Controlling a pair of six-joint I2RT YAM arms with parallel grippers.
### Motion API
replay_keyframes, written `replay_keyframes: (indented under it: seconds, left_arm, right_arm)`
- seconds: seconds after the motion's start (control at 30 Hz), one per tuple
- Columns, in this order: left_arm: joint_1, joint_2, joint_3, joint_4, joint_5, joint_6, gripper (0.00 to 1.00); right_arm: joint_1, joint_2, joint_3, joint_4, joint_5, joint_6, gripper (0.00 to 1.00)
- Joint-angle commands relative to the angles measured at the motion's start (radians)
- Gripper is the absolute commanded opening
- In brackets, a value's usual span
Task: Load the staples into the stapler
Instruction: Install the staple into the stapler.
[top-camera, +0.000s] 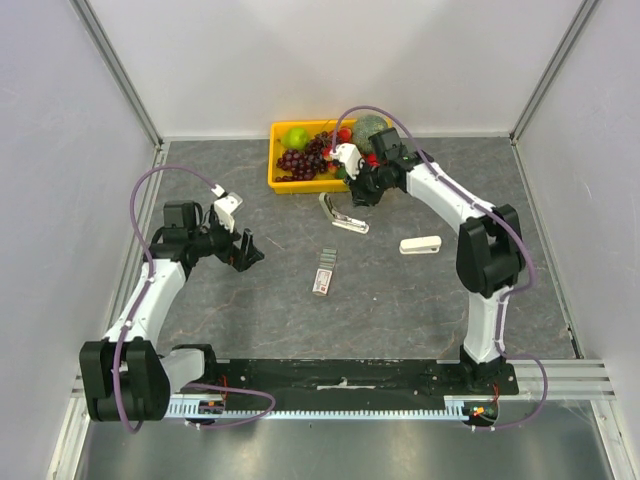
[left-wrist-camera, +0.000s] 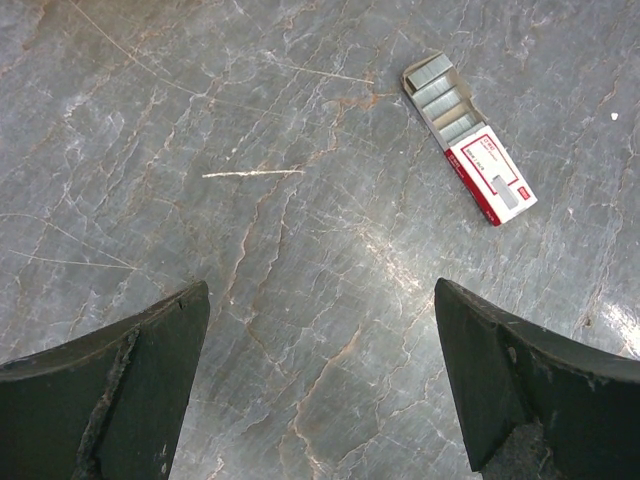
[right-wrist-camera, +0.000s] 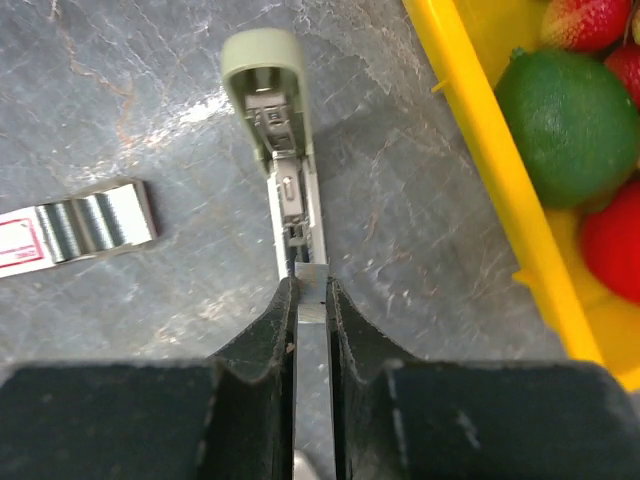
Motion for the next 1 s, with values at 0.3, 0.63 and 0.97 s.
replay_keyframes:
  seconds: [0.3,0.63,0.97]
  left_arm:
    - [0.005,0.112,0.168,-0.129,0.155,0.1,1.0]
    - [0.004,0.156,0.14,-0.089,0.173,0.071,0.99]
    - [0.004,0.156,0.131,-0.078,0.172,0.071,1.0]
  right_arm:
    - [-0.047,0.201,0.099,-0.026,-0.208,-0.169,0.13]
    - [-0.075,0.167,0.054,0.019,-0.214,-0.152,0.14]
    - [-0.11,0.172,0.068,0.014,-0.315,-0.114,0.14]
